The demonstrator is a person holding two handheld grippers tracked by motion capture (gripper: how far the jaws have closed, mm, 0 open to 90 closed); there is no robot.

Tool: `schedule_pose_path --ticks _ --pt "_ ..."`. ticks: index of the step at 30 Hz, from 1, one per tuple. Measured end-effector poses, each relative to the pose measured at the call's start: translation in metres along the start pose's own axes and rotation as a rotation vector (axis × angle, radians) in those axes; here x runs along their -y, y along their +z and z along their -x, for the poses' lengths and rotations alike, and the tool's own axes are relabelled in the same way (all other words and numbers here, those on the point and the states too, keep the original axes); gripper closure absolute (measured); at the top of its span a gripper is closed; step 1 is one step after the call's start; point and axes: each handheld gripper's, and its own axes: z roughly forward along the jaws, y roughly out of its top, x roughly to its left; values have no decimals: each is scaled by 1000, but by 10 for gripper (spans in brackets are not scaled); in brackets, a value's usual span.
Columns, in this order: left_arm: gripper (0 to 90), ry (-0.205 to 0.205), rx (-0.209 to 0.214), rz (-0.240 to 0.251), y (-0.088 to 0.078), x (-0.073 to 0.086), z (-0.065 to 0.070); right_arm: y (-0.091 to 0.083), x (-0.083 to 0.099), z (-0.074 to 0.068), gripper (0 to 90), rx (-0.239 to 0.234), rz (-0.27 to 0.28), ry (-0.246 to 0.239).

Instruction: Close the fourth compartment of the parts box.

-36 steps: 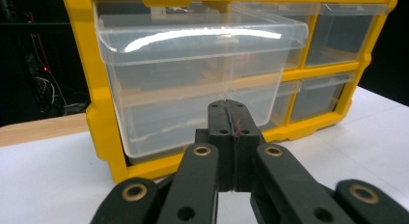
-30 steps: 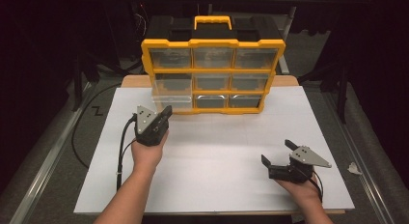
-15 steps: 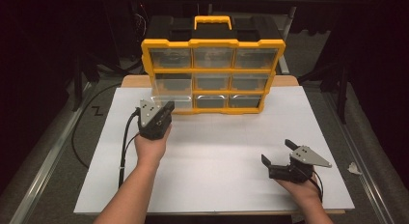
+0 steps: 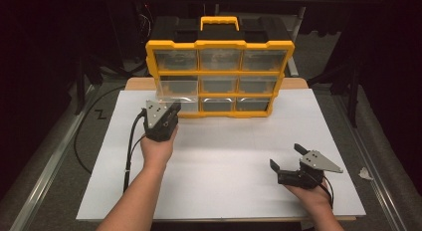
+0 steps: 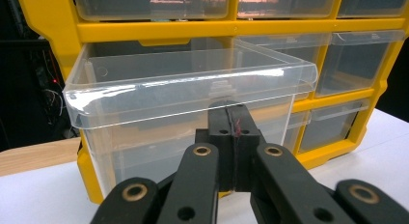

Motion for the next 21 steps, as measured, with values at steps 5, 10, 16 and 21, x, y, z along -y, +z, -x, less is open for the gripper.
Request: schedule_pose_path --ticks 5,10,16,21 --pt "899 0 1 1 2 0 0 0 0 0 15 0 1 0" --pt "899 -6 -6 -2 4 0 -1 -1 0 0 15 -4 2 -1" --pt "899 -4 -15 -9 9 -2 -2 -2 0 0 15 -3 4 1" --pt "899 -5 -22 -10 12 -3 -4 -1 0 0 15 -4 4 1"
